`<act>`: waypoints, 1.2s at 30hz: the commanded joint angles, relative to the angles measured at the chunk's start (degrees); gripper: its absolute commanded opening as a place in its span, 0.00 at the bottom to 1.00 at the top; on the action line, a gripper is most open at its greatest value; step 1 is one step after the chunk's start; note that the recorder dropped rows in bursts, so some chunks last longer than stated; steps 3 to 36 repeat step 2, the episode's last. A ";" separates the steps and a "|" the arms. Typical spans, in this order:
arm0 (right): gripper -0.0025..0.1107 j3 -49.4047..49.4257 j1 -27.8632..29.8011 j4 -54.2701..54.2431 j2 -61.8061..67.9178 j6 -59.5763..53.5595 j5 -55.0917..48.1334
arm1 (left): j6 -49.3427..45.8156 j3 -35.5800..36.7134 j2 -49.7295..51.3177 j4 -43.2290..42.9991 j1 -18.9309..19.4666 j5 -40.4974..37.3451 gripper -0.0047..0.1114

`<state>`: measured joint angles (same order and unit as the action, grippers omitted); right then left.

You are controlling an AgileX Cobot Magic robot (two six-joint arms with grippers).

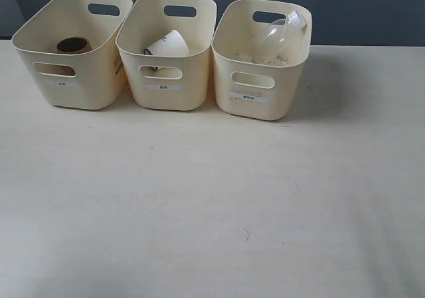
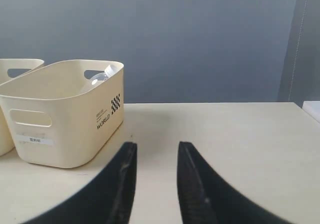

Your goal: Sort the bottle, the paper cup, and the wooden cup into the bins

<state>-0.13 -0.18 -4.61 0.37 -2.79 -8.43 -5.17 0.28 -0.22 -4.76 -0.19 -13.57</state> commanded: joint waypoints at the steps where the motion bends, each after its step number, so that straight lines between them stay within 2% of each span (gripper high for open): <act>1: 0.27 0.13 0.38 0.02 -0.37 0.01 -0.03 | 0.14 -0.28 0.22 0.13 -0.04 0.26 0.04; 36: 0.27 0.13 0.38 0.02 -0.37 0.01 -0.03 | 0.14 -0.28 0.22 0.13 -0.04 0.26 0.04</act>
